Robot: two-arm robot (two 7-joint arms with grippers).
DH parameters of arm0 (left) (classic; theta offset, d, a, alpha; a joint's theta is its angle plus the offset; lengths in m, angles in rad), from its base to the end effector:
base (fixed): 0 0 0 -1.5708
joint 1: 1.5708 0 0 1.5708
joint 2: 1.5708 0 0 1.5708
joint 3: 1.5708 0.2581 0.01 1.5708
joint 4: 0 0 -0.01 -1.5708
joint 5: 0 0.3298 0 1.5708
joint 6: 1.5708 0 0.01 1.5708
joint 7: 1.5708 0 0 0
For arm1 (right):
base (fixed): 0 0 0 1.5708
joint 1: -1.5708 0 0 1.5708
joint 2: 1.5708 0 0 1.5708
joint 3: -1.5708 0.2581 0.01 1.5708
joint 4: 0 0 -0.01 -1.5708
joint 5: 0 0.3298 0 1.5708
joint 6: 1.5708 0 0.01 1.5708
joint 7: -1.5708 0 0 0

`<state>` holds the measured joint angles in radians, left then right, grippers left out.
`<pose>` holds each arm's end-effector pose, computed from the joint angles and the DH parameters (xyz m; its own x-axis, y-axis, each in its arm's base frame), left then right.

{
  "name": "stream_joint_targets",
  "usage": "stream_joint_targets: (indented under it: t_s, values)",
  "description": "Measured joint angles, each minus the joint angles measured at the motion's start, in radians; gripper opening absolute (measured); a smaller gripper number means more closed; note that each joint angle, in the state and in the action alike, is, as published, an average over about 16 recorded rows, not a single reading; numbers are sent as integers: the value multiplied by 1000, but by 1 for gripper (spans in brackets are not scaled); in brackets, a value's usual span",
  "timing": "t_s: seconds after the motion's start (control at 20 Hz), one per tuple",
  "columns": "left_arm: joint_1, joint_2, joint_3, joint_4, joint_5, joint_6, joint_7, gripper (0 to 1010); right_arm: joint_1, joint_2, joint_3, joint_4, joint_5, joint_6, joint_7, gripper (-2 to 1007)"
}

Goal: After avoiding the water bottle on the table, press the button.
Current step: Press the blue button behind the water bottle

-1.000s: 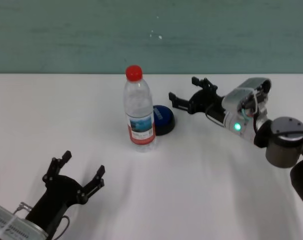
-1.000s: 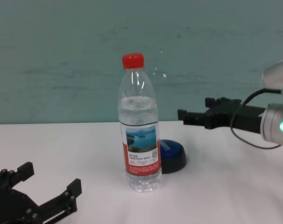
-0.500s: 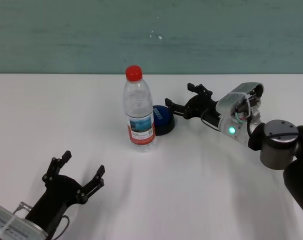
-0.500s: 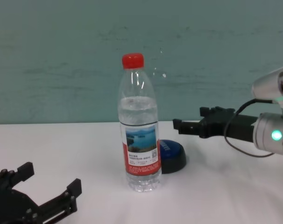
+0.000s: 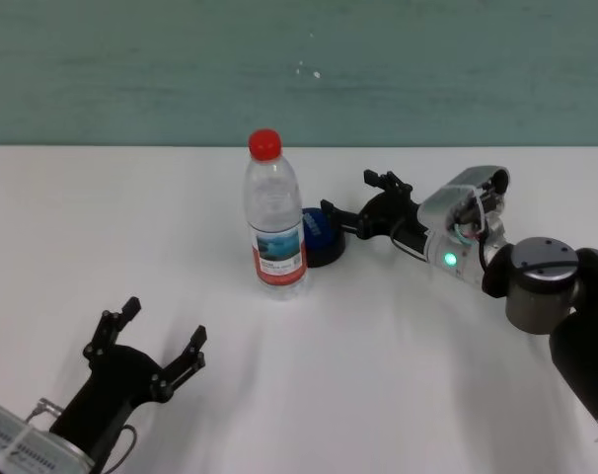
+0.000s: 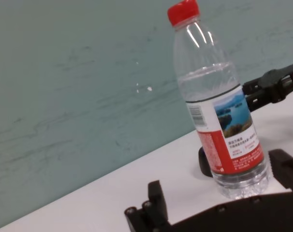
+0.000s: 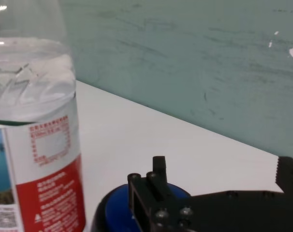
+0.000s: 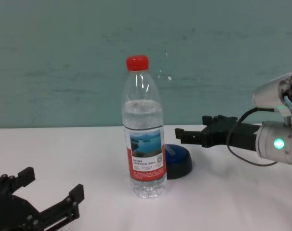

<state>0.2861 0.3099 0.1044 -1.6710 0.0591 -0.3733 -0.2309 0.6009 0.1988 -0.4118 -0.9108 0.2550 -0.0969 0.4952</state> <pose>0.2670 0.0355 -0.3190 0.4099 0.8469 0.3388 -0.8894 0.4535 -0.0575 0.4810 0.0133 -0.2592 0.6471 -0.7563 0.0962 0.7623 0.6394 -0.1001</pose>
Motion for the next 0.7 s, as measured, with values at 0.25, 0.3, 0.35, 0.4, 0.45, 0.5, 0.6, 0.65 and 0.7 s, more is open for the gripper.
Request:
stream_joint_targets:
  t_s: [0.25, 0.3, 0.35, 0.4, 0.45, 0.5, 0.6, 0.65, 0.7]
  values:
    - [0, 0, 0, 0, 0, 0, 0, 1000, 16, -12, -3, 37, -8, -9, 5, 1004]
    - [0, 0, 0, 0, 0, 0, 0, 1000, 20, -15, -3, 45, -10, -12, 6, 1004]
    - [0, 0, 0, 0, 0, 0, 0, 1000, 24, -17, -4, 54, -12, -14, 7, 1004]
    - [0, 0, 0, 0, 0, 0, 0, 1000, 27, -20, -4, 63, -14, -16, 8, 1004]
    - [0, 0, 0, 0, 0, 0, 0, 1000, 31, -22, -4, 72, -15, -19, 9, 1004]
    - [0, 0, 0, 0, 0, 0, 0, 1000, 34, -25, -4, 81, -17, -22, 10, 1004]
    - [0, 0, 0, 0, 0, 0, 0, 1000, 42, -30, -4, 100, -20, -27, 13, 1004]
    - [0, 0, 0, 0, 0, 0, 0, 1000, 45, -32, -4, 110, -22, -30, 14, 1004]
    - [0, 0, 0, 0, 0, 0, 0, 1000, 49, -35, -3, 120, -24, -33, 15, 1004]
